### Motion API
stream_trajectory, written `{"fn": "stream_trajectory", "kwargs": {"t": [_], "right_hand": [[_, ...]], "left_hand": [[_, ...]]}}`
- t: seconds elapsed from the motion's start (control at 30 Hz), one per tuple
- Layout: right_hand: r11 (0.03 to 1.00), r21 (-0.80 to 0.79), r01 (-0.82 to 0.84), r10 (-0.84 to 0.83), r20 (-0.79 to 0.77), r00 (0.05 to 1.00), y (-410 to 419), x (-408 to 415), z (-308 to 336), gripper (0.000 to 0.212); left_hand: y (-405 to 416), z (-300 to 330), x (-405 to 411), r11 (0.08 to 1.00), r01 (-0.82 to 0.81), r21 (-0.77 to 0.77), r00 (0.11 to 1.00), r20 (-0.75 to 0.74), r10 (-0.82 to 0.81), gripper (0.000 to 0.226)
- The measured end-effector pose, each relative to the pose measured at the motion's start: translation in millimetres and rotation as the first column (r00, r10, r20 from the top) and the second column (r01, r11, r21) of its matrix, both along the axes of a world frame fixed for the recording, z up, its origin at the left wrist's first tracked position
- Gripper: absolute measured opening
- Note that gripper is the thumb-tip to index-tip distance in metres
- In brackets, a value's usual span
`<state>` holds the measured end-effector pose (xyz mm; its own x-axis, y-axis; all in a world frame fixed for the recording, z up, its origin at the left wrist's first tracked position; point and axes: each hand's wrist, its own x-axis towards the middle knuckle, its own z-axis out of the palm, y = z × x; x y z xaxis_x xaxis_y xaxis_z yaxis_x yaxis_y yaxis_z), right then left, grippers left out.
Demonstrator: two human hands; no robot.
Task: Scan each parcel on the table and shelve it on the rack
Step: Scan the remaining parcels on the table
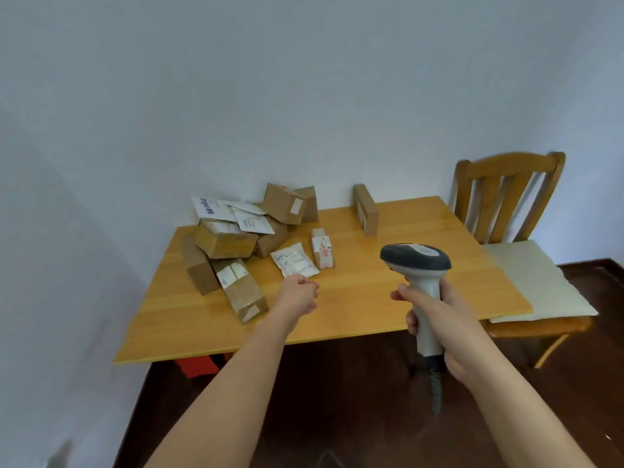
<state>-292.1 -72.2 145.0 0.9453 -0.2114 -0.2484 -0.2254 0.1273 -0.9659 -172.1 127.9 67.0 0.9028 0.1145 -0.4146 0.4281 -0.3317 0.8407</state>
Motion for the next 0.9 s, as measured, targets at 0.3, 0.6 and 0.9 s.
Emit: {"fn": "stream_trajectory", "kwargs": {"t": [0.3,0.6,0.9], "right_hand": [[1.000,0.018,-0.002,0.003,-0.050,0.999,-22.3,172.9,-35.0,0.021],[0.979,0.026,-0.204,0.206,-0.128,0.970,-51.0,363.8,-53.2,0.023],[0.970,0.050,-0.236,0.241,-0.260,0.935,-49.5,448.0,-85.7,0.017]], "left_hand": [[-15.0,-34.1,159.6,0.999,-0.044,0.025,0.997,-0.065,0.045,0.015],[-34.7,-51.6,328.3,0.892,-0.439,0.110,0.893,-0.055,0.446,0.056],[-27.9,-72.7,432.9,0.769,-0.580,0.269,0.766,-0.140,0.627,0.103]]}}
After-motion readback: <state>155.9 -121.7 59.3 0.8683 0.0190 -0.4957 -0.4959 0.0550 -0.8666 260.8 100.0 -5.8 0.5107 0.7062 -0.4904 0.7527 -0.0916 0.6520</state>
